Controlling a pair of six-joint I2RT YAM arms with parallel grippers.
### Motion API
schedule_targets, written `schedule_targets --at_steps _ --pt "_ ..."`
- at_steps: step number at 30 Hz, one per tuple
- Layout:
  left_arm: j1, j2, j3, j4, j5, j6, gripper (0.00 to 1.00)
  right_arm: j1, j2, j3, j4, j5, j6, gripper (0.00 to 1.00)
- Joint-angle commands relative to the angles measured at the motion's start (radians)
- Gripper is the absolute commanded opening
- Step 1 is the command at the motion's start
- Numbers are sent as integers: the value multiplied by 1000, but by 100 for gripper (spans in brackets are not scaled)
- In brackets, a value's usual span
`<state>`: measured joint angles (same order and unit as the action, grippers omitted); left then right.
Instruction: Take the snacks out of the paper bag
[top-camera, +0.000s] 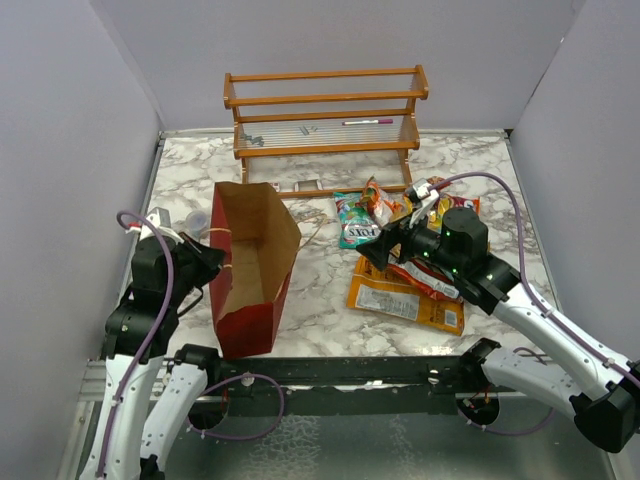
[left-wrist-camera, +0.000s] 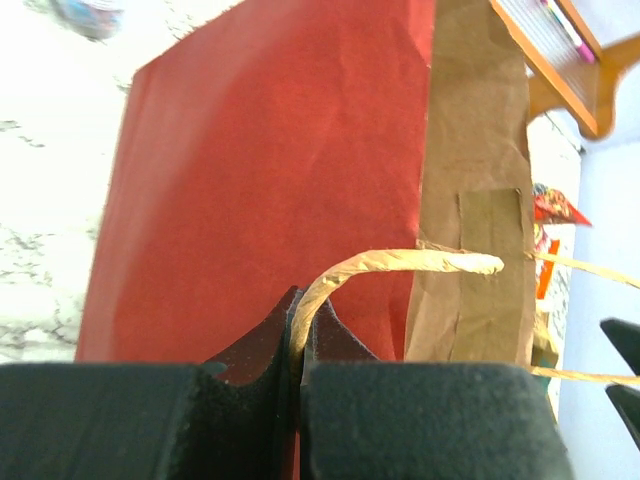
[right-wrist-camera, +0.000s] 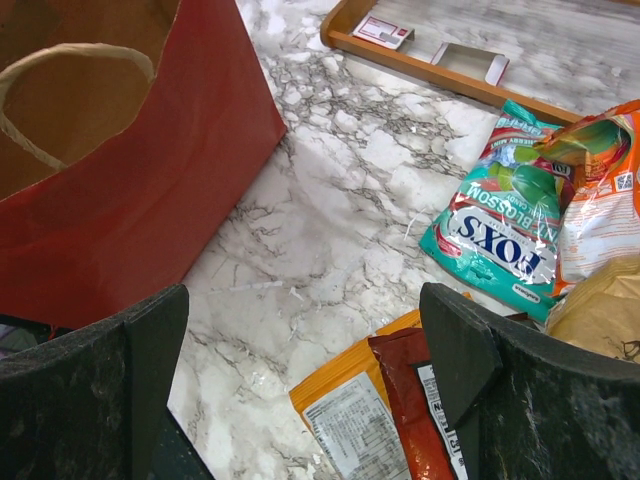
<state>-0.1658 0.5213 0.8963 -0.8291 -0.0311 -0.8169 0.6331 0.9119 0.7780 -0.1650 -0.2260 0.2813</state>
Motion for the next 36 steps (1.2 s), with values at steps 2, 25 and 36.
schedule_targets --at_steps 2,25,36 --pt "2 -155 -26 -82 -193 -131 0 -1 -9 26 -8 -8 21 99" --pt "2 -174 -47 84 -42 -173 0 106 426 210 585 -469 681 96" --pt "2 -171 -34 114 -6 -189 0 135 527 343 537 -350 650 41"
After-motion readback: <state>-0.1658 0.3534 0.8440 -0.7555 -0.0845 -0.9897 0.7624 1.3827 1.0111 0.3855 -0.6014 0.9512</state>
